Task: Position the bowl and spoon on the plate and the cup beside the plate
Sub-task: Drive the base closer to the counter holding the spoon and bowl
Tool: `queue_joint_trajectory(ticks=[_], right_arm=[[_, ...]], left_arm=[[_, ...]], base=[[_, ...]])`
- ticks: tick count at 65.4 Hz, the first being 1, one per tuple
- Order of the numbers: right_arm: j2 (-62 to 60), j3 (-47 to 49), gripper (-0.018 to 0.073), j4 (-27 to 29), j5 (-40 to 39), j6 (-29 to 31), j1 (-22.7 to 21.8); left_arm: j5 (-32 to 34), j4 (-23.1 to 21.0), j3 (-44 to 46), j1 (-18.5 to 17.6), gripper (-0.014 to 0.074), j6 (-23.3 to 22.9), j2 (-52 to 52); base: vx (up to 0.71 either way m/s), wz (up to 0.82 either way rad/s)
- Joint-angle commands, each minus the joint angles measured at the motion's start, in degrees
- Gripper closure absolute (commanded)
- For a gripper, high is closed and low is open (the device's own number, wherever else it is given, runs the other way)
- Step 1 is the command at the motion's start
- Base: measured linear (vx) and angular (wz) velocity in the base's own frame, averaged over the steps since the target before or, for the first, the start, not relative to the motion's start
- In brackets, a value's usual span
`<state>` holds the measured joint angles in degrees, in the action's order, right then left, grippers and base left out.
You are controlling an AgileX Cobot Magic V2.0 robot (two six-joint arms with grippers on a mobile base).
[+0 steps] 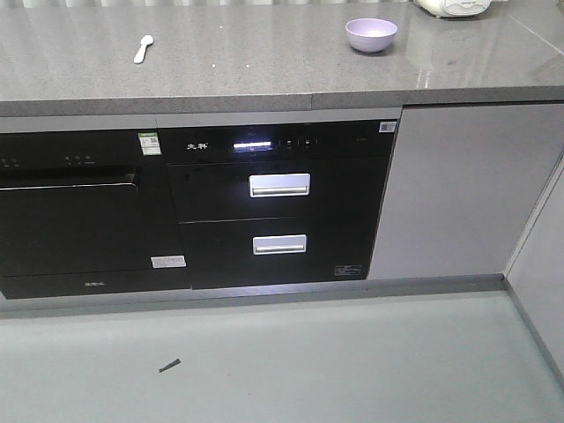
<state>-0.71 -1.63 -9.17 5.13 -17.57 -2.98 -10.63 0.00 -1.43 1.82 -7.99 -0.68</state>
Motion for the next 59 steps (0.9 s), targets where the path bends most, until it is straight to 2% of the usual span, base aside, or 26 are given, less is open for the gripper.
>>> queue_joint_trajectory(ticks=[1, 59], right_arm=[[-0.3, 0.0, 0.0545, -0.5, -4.0, 0.0, -0.2], [-0.3, 0.0, 0.0545, -0.5, -4.0, 0.0, -0.2]], left_arm=[[4.0, 0.0, -1.8, 0.2, 0.0603, -0.6, -0.4], [4.0, 0.0, -1.8, 0.2, 0.0603, -0.6, -0.4]], base=[[0.06, 0.01], [0.05, 0.01]])
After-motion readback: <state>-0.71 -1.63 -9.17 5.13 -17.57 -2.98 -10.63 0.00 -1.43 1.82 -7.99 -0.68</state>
